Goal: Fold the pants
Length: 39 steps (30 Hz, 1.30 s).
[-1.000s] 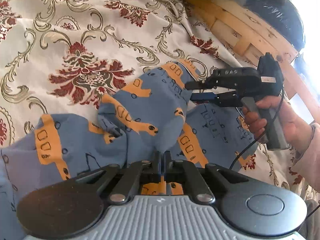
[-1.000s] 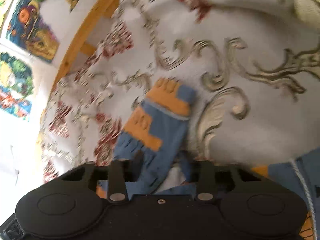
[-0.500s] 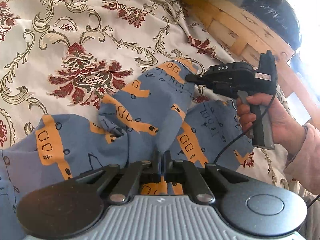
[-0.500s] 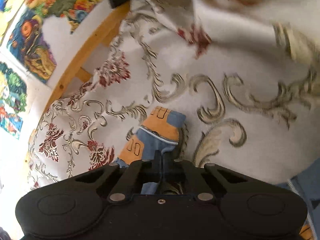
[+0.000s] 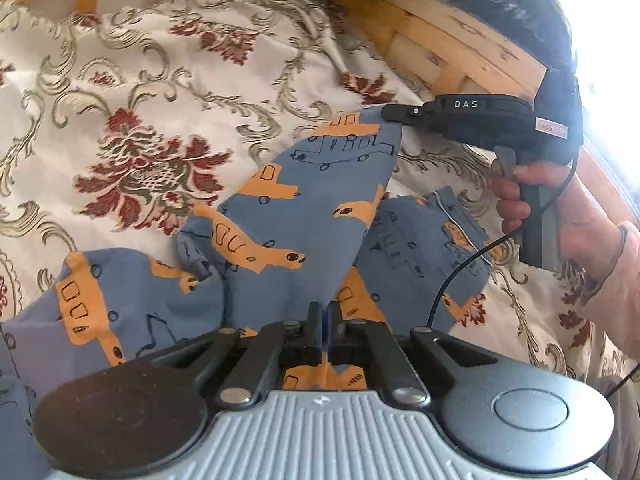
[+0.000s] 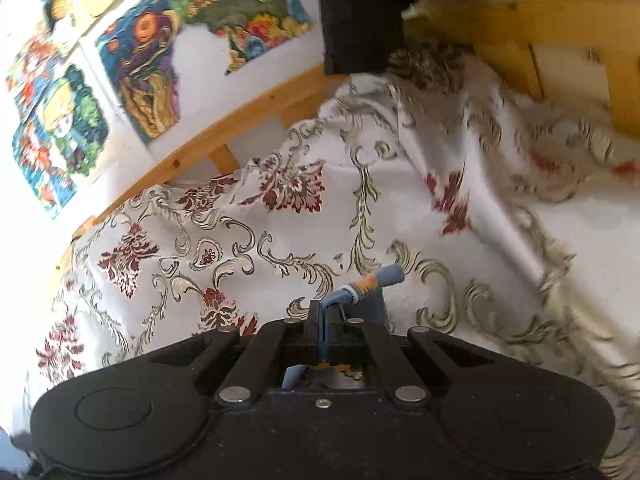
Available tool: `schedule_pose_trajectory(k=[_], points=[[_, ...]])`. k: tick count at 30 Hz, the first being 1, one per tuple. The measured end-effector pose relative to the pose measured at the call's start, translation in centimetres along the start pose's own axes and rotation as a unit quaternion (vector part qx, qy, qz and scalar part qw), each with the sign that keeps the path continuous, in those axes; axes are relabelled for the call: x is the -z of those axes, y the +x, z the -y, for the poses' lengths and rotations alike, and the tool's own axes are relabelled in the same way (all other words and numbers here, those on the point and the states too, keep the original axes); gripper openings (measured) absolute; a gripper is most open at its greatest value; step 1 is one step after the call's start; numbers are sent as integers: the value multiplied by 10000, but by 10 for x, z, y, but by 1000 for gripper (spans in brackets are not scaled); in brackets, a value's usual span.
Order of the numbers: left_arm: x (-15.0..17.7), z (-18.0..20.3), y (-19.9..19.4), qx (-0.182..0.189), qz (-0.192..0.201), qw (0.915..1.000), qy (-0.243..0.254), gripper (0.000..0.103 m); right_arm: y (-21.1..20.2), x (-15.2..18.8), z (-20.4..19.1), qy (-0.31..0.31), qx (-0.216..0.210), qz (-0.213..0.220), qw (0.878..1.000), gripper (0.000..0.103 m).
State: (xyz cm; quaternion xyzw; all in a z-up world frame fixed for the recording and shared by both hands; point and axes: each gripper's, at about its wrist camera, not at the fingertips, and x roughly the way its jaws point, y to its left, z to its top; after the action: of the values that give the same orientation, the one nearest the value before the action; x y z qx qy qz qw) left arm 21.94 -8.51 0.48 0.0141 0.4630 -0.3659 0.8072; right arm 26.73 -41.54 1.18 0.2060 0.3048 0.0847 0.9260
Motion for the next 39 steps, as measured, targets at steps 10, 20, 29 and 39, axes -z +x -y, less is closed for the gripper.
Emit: schedule_pose_trajectory(k=[10, 20, 29, 39], points=[[17, 23, 9, 288, -321, 9977, 523, 2, -98, 75, -21, -1443, 1095, 750, 9806, 0], [33, 40, 24, 193, -578, 9942, 885, 2, -97, 104, -7, -1006, 1663, 500, 9796, 0], [32, 44, 30, 130, -673, 9934, 917, 2, -103, 141, -27, -1683, 2690, 127, 9482, 0], [45, 46, 39, 62, -833, 9908, 1066, 2, -104, 156, -27, -1457, 2830, -97, 9479, 0]])
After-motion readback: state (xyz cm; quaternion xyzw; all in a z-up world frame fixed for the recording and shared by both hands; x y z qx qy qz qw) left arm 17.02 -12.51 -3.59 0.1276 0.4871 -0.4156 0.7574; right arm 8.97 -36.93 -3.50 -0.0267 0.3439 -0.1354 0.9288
